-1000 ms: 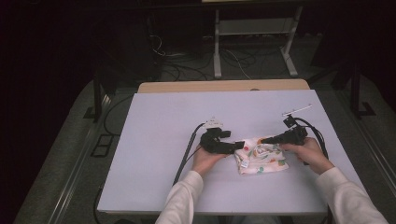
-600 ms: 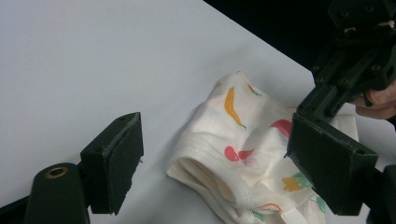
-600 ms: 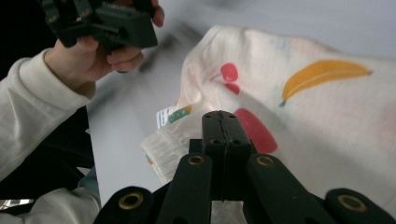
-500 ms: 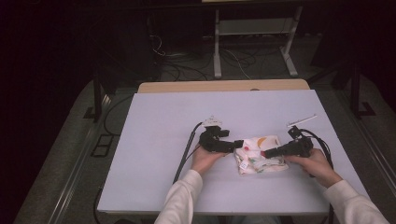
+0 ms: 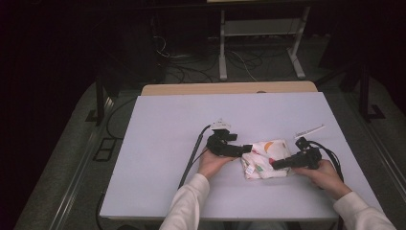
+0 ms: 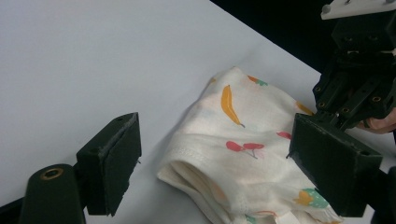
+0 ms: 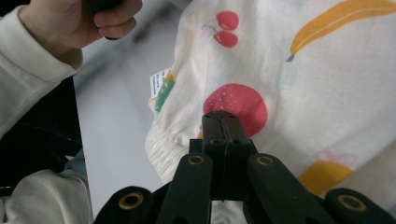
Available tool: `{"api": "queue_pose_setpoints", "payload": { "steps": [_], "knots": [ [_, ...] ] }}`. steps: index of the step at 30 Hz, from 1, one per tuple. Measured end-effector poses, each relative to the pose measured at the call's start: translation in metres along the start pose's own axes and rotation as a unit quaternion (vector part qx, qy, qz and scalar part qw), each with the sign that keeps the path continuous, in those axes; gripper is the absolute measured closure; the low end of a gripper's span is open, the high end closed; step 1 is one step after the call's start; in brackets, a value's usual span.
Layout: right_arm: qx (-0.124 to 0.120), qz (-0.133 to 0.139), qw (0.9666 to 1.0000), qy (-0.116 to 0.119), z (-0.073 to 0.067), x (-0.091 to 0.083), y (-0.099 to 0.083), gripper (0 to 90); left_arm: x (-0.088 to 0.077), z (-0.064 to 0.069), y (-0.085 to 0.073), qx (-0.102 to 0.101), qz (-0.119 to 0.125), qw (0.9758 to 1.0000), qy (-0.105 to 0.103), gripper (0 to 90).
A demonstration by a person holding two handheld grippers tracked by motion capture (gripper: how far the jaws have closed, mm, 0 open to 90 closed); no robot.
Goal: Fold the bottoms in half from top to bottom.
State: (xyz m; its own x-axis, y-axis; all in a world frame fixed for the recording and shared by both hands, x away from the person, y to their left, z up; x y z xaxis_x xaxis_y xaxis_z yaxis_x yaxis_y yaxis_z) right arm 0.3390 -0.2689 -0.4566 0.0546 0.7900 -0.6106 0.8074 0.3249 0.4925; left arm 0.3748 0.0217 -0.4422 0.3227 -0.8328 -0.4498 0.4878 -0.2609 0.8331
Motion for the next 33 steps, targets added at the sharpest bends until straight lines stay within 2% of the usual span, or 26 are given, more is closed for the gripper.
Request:
{"api": "queue_pose_setpoints", "payload": {
  "steps": [14, 18, 22, 29, 33],
  "knots": [
    [-0.015, -0.001, 0.9998, -0.01, -0.003, 0.002, -0.004, 88.6, -0.001, 0.001, 0.001, 0.001, -0.002, 1.0, -0.001, 15.7],
    [-0.019, 0.022, 0.9996, -0.004, -0.005, -0.003, -0.002, 76.6, -0.001, 0.001, 0.003, 0.004, -0.004, 1.0, -0.005, 15.7],
    [-0.028, 0.039, 0.9988, -0.012, -0.007, -0.01, 0.002, 67.0, -0.001, 0.001, 0.003, 0.005, -0.005, 1.0, -0.007, 15.7],
    [-0.039, 0.055, 0.9974, -0.025, -0.01, -0.02, 0.015, 42.6, -0.001, 0.0, 0.004, 0.002, -0.01, 0.9999, -0.008, 14.1],
    [-0.033, 0.064, 0.9969, -0.03, -0.007, -0.022, 0.02, 26.3, -0.002, 0.0, 0.006, 0.005, -0.01, 0.9999, -0.007, 13.5]
  ]
}}
Point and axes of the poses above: each handheld gripper's, and its own axes: x roughly forward along the jaws, y roughly out of its top, z roughly to its right, the point moved 1 cm from there along x, roughly forward along the jaws, and after that the axes turned 3 degrees about x, right-handed, at the moved point
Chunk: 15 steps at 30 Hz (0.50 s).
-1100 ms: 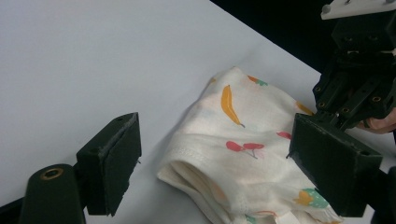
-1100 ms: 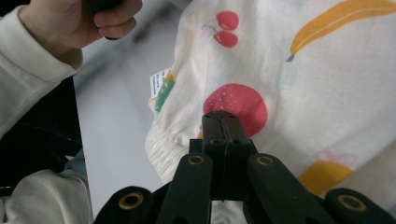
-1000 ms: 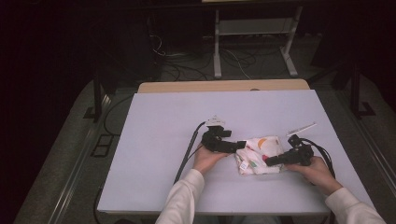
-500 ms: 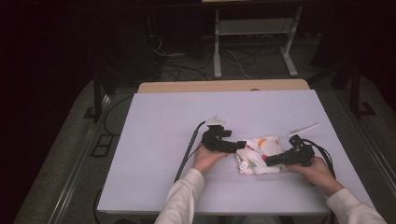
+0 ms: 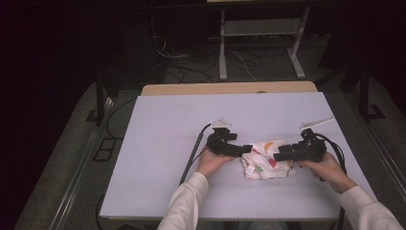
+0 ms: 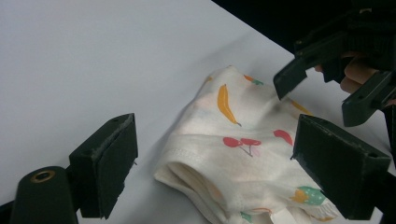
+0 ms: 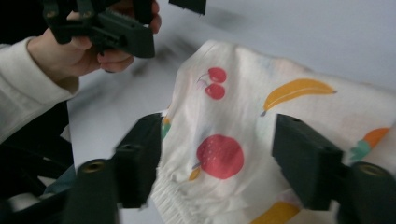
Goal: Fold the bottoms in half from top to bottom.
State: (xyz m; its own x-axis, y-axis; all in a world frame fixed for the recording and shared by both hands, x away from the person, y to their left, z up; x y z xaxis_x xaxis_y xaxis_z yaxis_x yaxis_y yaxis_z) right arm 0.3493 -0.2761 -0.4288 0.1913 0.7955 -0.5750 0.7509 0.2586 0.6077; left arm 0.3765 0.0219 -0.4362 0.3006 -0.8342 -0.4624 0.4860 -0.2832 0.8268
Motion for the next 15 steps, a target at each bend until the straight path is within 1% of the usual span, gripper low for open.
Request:
{"api": "queue_pose_setpoints", "payload": {
  "steps": [2, 4, 6, 7, 9, 11, 12, 13, 15],
  "knots": [
    [0.005, 0.002, 1.0, -0.008, 0.002, 0.0, 0.001, 18.5, 0.0, 0.0, 0.001, 0.002, 0.0, 1.0, -0.001, 13.4],
    [0.009, 0.005, 0.9998, -0.015, 0.004, -0.001, 0.003, 13.4, 0.0, 0.0, 0.003, 0.003, -0.001, 1.0, -0.004, 12.8],
    [0.01, 0.011, 0.9998, -0.016, 0.006, -0.003, 0.005, 13.1, 0.001, 0.0, 0.004, 0.003, -0.007, 1.0, -0.004, 11.8],
    [0.008, 0.015, 0.9997, -0.017, 0.007, -0.004, 0.007, 11.7, 0.001, 0.001, 0.005, 0.006, -0.009, 0.9999, -0.002, 11.1],
    [0.005, 0.021, 0.9994, -0.027, 0.008, -0.006, 0.01, 8.7, 0.001, 0.001, 0.007, 0.009, -0.009, 0.9999, 0.002, 10.8],
    [0.007, 0.032, 0.9985, -0.045, 0.01, -0.009, 0.013, 2.9, 0.001, 0.0, 0.009, 0.008, -0.006, 0.9999, -0.001, 10.4],
    [0.009, 0.033, 0.998, -0.053, 0.011, -0.011, 0.014, 2.1, 0.002, 0.001, 0.01, 0.007, -0.007, 0.9999, -0.002, 9.9],
    [0.008, 0.036, 0.9977, -0.058, 0.013, -0.012, 0.015, 2.1, 0.002, 0.001, 0.01, 0.009, -0.01, 0.9999, -0.002, 9.1],
    [0.009, 0.036, 0.9976, -0.058, 0.016, -0.015, 0.018, 2.1, 0.003, 0.001, 0.012, 0.008, -0.015, 0.9999, -0.001, 7.8]
  ]
}}
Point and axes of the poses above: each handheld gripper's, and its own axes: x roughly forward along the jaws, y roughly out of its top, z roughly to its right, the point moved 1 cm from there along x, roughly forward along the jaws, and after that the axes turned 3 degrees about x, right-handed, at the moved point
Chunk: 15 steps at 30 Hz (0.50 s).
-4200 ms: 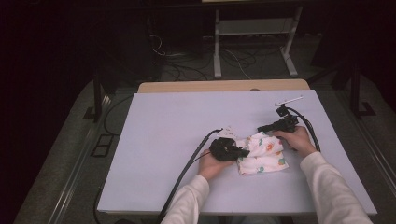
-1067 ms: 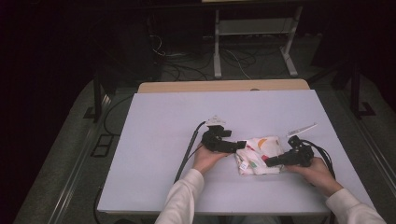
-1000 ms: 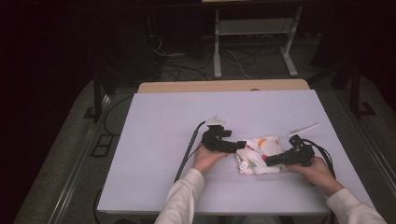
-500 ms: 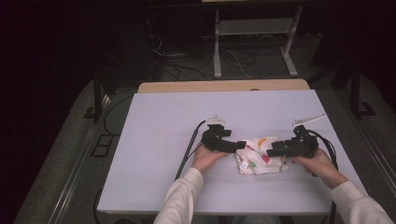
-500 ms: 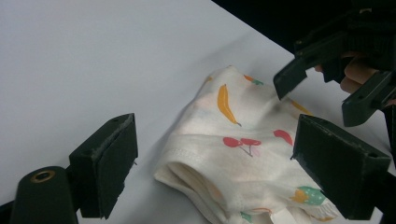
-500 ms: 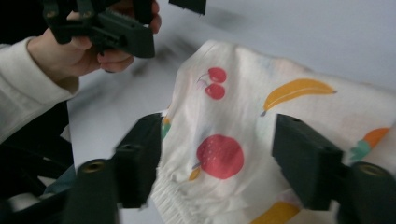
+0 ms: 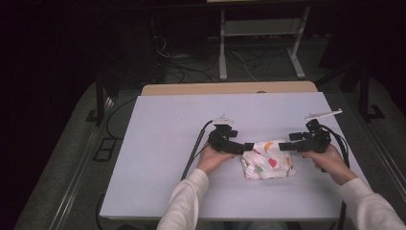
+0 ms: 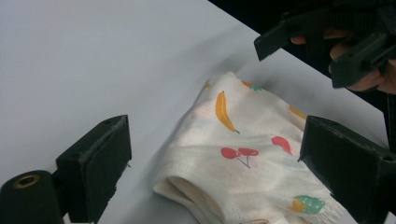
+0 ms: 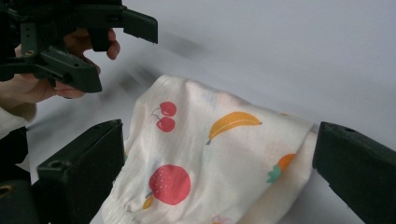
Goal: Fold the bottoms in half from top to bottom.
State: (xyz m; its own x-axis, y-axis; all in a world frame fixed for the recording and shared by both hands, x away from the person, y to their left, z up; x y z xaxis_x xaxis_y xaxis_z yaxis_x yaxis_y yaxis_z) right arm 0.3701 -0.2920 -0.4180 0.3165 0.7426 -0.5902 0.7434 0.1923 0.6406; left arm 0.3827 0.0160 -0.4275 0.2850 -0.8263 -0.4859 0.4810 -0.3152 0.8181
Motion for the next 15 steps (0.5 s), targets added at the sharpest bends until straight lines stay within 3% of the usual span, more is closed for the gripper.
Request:
{"api": "queue_pose_setpoints", "payload": {
  "steps": [9, 15],
  "knots": [
    [0.006, 0.009, 0.9996, -0.026, 0.016, -0.007, 0.012, 0.6, 0.005, -0.009, 0.003, -0.012, -0.012, 0.9998, 0.004, 2.7],
    [0.018, 0.012, 0.9991, -0.038, 0.029, -0.002, 0.011, 0.7, 0.01, -0.017, -0.002, -0.038, -0.015, 0.9991, 0.009, 2.8]
  ]
}}
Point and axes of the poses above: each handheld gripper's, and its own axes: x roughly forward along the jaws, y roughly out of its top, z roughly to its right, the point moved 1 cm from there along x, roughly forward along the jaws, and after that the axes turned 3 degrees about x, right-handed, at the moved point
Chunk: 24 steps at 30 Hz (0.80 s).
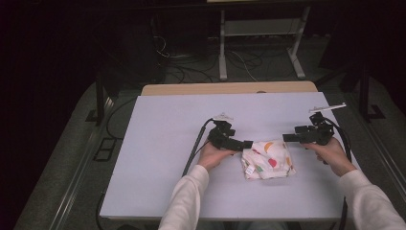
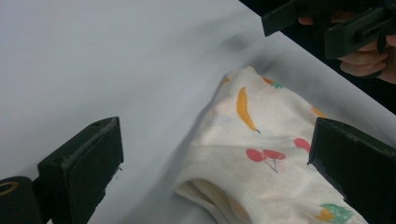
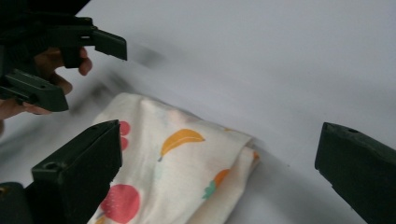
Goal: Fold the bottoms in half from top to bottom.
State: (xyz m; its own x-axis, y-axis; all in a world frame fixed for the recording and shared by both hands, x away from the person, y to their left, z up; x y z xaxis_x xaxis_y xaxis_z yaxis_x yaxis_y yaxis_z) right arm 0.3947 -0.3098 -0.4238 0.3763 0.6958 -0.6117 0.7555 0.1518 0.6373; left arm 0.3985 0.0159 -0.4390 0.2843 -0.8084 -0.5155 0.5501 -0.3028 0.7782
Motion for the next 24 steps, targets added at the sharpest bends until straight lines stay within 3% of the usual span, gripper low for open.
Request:
{"api": "queue_pose_setpoints", "payload": {
  "steps": [4, 11, 19, 24],
  "knots": [
    [0.009, -0.006, 0.9999, -0.006, 0.007, 0.006, -0.001, 2.3, 0.005, -0.002, -0.002, -0.015, 0.0, 0.9999, -0.007, 4.0],
    [0.014, -0.012, 0.9998, 0.002, 0.015, 0.016, -0.002, 14.5, 0.012, -0.007, -0.007, -0.028, -0.01, 0.9995, -0.014, 8.6],
    [0.009, -0.024, 0.9996, 0.009, 0.019, 0.024, -0.004, 34.3, 0.017, -0.01, -0.011, -0.038, -0.023, 0.9987, -0.026, 19.9],
    [0.01, -0.03, 0.9994, 0.01, 0.02, 0.029, -0.005, 43.3, 0.019, -0.01, -0.012, -0.04, -0.027, 0.9982, -0.037, 32.1]
  ]
}}
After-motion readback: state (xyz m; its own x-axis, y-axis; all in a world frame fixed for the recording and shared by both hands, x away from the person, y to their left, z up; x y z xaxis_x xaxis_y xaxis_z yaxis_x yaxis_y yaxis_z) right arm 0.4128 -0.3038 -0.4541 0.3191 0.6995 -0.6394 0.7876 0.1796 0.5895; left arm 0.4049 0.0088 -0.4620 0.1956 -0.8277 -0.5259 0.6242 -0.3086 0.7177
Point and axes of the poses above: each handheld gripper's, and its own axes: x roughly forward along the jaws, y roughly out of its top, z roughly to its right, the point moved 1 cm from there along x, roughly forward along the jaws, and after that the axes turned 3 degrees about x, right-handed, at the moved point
